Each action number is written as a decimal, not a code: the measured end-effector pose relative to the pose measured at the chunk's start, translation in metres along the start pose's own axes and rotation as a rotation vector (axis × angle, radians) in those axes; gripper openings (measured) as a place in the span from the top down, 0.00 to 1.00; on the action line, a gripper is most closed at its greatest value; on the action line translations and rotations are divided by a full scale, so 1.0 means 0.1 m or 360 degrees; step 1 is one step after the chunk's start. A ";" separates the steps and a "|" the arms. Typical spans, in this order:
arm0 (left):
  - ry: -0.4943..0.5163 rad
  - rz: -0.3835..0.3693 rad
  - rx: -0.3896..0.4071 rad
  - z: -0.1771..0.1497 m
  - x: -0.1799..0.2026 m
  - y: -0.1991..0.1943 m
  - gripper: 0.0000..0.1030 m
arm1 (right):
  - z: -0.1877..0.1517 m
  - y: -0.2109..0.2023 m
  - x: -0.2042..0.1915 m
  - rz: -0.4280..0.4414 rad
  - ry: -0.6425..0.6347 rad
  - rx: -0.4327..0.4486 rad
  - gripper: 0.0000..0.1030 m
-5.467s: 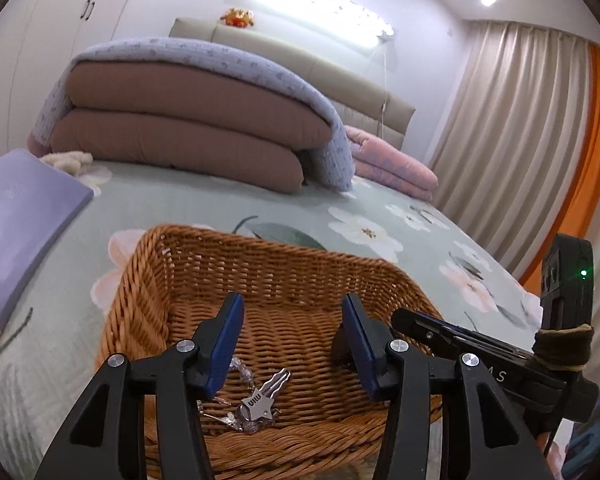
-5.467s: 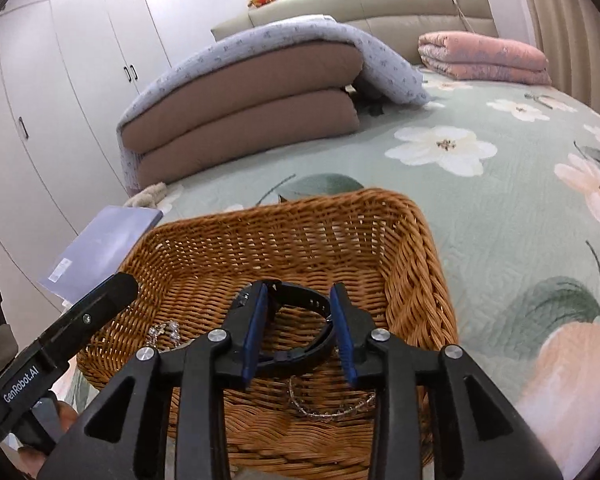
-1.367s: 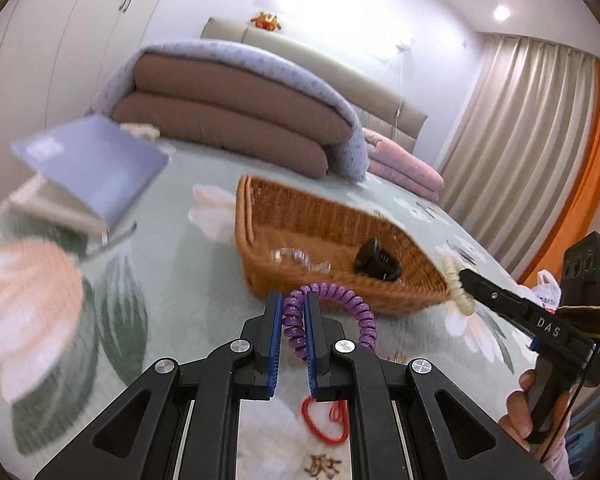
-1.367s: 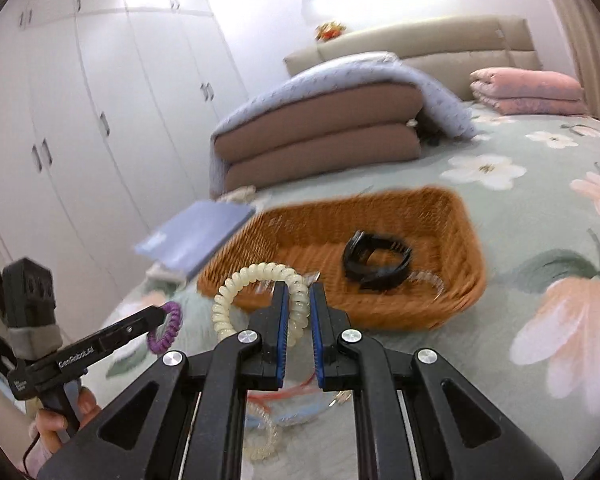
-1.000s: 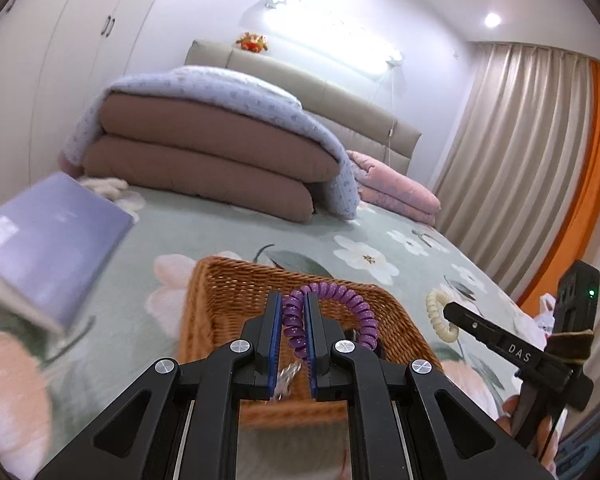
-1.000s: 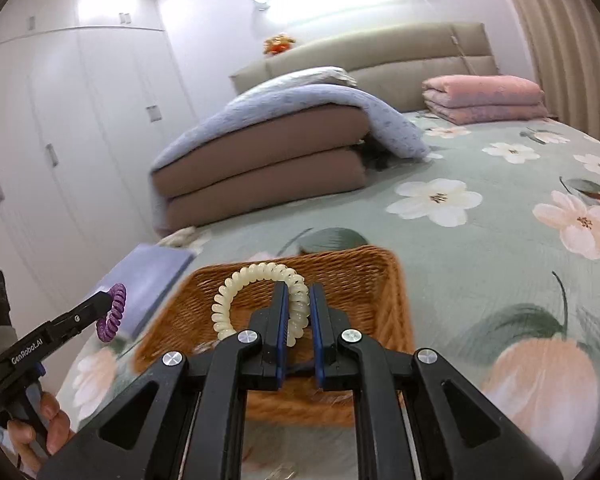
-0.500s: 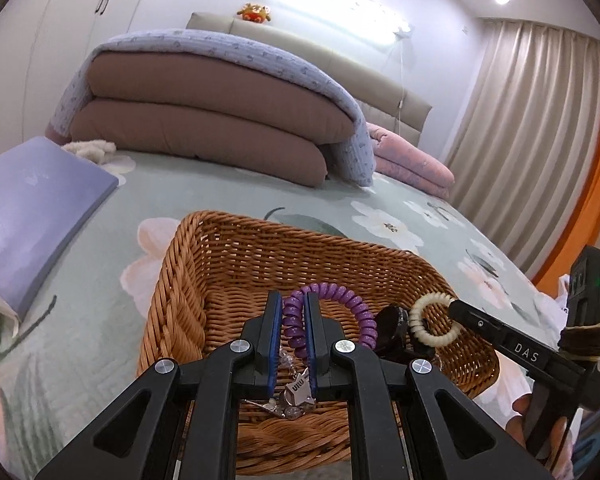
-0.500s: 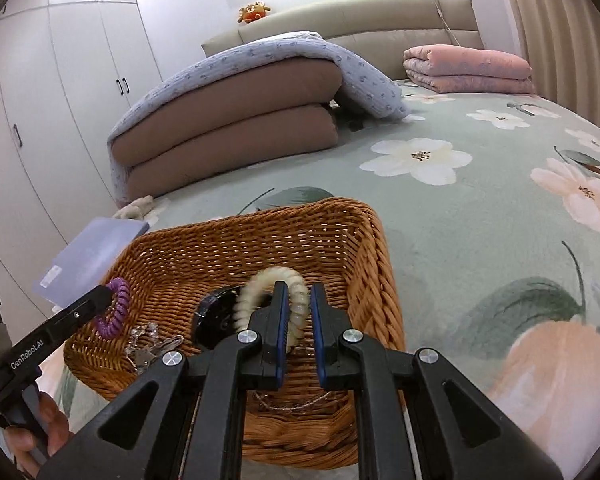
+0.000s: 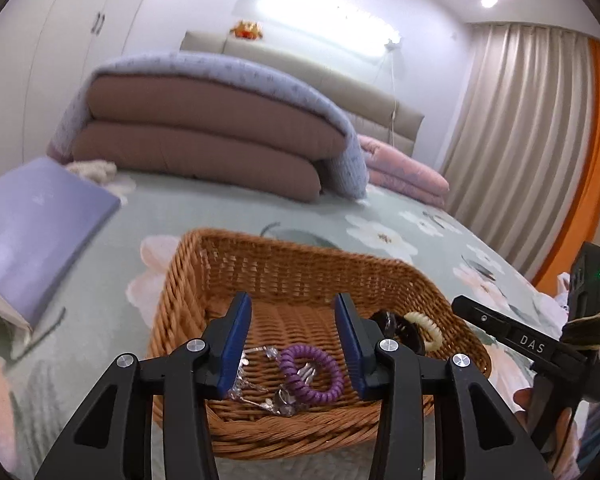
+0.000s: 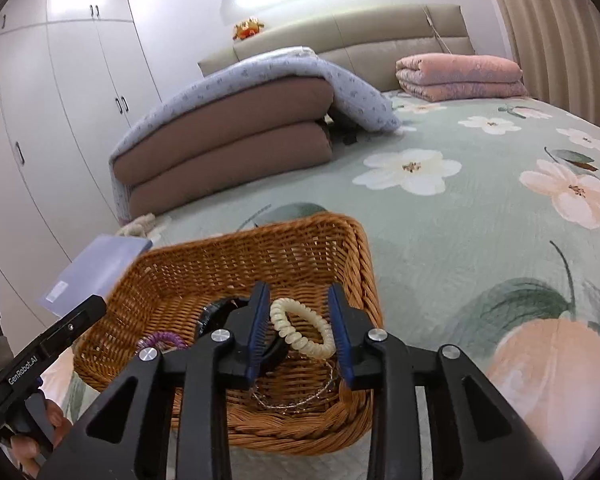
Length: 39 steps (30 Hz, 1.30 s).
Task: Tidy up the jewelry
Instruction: 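Carry both coils into the basket and open both tools to drop them, then move the left tool to the red string bracelet while the right tool approaches the clear coil bracelet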
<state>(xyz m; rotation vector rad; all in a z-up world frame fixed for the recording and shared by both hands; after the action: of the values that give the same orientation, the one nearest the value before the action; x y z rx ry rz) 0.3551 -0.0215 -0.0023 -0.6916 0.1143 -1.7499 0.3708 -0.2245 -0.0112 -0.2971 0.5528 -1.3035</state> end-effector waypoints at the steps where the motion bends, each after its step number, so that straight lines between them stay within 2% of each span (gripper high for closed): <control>1: 0.0018 0.0012 0.0020 0.01 0.01 -0.03 0.57 | 0.00 0.00 -0.01 -0.0001 -0.0006 0.0002 0.68; 17: 0.0043 0.0003 0.0052 0.00 0.03 -0.13 0.57 | 0.08 -0.19 -0.24 0.0016 -0.0113 0.0115 0.68; 20: 0.0051 0.0006 0.0057 -0.03 0.04 -0.21 0.57 | 0.07 -0.31 -0.29 0.0012 -0.0132 0.0150 0.68; 22: 0.0041 0.0010 0.0057 -0.08 0.04 -0.31 0.57 | 0.03 -0.47 -0.33 -0.0038 -0.0158 0.0171 0.68; 25: 0.0011 0.0009 0.0028 -0.21 0.03 -0.52 0.57 | -0.13 -0.75 -0.41 -0.0037 -0.0188 0.0185 0.68; 29: -0.0060 0.0027 -0.0075 -0.51 -0.09 -0.79 0.57 | -0.54 -0.98 -0.58 0.0105 -0.0147 0.0075 0.68; 33: -0.0149 0.0052 -0.0224 -0.86 -0.26 -1.00 0.57 | -1.04 -1.08 -0.85 0.0289 -0.0089 -0.0116 0.68; 37: -0.0190 0.0070 -0.0375 -1.20 -0.36 -1.06 0.57 | -1.35 -1.05 -1.05 0.0270 -0.0210 -0.0225 0.68; 39: -0.0206 0.0057 -0.0389 -1.27 -0.36 -1.05 0.57 | -1.41 -0.99 -1.07 0.0240 -0.0266 -0.0260 0.68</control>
<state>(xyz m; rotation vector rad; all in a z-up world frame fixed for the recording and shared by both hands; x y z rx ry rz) 0.2067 0.0081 -0.0759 -0.9731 0.2531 -1.6671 0.1951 -0.1329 -0.0556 -0.4863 0.5301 -1.0787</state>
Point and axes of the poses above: each gripper's, at about its wrist camera, not at the fingertips, and y roughly the way its jaws point, x to its right, z to its top, the point moved 10 cm from there along y, roughly the way its jaws point, and after that the axes turned 6 degrees about -y, right-handed, at the moved point
